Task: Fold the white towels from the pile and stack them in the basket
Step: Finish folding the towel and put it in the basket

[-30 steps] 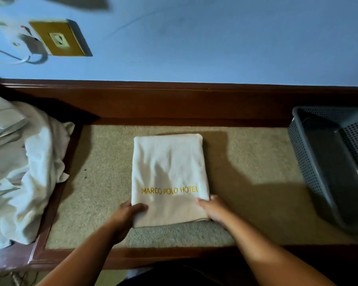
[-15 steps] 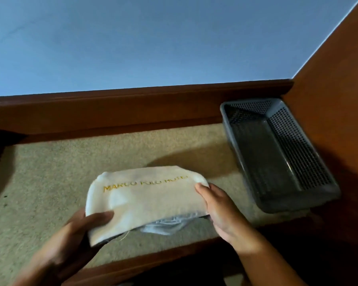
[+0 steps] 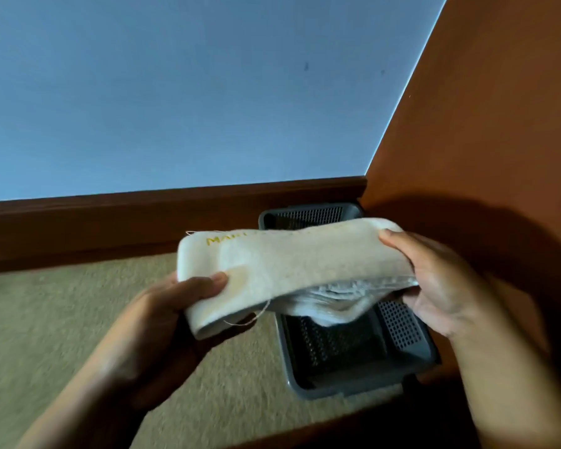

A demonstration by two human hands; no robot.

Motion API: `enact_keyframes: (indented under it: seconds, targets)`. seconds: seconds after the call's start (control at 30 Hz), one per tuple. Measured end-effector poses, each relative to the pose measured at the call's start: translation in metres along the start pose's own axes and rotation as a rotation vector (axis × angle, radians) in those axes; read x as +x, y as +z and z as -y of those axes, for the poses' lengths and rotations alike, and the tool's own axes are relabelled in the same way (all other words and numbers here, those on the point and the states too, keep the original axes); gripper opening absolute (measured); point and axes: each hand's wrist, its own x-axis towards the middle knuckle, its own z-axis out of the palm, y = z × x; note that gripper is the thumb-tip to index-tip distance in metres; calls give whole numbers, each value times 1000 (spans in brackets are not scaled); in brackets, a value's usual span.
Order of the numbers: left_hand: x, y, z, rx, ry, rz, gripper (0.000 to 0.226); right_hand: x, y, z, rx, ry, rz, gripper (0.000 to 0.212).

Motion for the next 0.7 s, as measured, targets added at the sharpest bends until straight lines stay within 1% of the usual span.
enact_keyframes:
  seconds: [0.07,0.1,0.17,0.23,0.3,0.33,0.43,0.53,0.6,0.67,0.7]
  targets:
    - [13,16,12,-15,-20,50,54,6,-26,5,-31,-7,-6,14]
    - [19,28,15,-6,-64,59,46,10,-38,4,-55,6,-18,15]
    - [35,46,25,8,-161,64,45,19,-58,-2,-82,44,-48,15]
    - [61,52,36,38,-252,27,43,34,-74,-11,-87,88,-87,13]
    - [87,64,41,80,-319,23,36,52,-82,-17,-89,122,-110,13]
    - [103,68,43,121,-320,22,35,62,-84,-19,-75,131,-116,16]
    - [140,81,39,181,-223,27,34,94,-89,-18,-29,70,-134,20]
    - [161,86,34,168,-27,41,37,113,-94,-6,12,-73,-188,15]
    - [167,86,37,162,59,60,35,121,-98,-4,-8,-138,-227,16]
    - [169,80,50,194,76,52,27,126,-101,-15,-70,-151,-279,18]
    - [170,75,60,234,57,44,26,130,-104,-27,-159,-147,-319,17]
